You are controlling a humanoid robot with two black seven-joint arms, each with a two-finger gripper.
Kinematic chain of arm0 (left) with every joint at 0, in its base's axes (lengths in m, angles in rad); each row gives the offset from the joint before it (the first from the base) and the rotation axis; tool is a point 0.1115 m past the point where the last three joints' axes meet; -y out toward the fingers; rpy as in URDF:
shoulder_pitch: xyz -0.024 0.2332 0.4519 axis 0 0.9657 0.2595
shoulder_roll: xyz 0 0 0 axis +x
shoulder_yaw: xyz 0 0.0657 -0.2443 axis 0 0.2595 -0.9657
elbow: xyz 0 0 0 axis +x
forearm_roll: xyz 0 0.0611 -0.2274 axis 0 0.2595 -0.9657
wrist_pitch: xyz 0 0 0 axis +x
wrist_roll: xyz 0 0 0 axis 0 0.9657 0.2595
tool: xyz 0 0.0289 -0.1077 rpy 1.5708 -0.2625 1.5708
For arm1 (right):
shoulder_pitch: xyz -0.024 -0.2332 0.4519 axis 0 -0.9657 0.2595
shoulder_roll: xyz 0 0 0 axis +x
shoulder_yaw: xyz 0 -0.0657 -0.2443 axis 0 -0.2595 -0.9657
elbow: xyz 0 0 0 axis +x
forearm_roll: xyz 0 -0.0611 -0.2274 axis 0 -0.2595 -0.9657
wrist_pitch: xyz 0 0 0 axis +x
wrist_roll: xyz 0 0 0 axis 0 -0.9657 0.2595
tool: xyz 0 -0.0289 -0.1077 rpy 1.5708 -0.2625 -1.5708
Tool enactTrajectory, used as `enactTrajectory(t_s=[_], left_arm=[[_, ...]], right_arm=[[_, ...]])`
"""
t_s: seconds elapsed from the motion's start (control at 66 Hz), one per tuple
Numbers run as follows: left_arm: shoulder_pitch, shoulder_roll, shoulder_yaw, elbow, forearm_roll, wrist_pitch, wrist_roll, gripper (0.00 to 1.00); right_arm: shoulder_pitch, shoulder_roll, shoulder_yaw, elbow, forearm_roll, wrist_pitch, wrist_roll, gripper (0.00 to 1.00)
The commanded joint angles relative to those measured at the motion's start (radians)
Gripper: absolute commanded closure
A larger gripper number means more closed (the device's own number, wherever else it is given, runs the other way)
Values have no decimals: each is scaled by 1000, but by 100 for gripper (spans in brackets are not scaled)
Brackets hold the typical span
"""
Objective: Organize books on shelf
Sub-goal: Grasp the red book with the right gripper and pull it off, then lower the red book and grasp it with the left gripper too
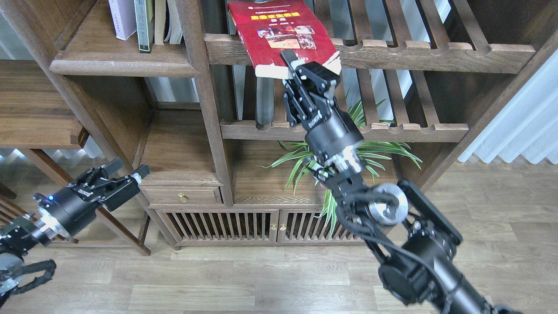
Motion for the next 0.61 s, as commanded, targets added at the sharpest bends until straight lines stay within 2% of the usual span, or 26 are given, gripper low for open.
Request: enactTrajectory(t_s=[0.0,0.015,0.061,0.212,0.333,0.591], left_arm=[[59,-68,-19,2,-60,0,1,0],[88,-102,-25,2,-94,0,1,0],[101,-116,-28,2,-118,0,1,0],[155,-172,-30,8,-192,0,1,0],[211,-232,-24,8,-241,0,2,0],[323,-367,44,-8,-384,0,7,0]], right_arm=[[-98,-8,-1,15,20,105,-44,94],[-136,-44,-2,18,26,164,-67,94],[-158,-67,-8,18,28,200,-81,94],[-218,-158,-71,18,34,331,-89,94],[-284,-187,-126,18,34,335,-96,94],[-431,-210,-162,17,32,335,-204,94]])
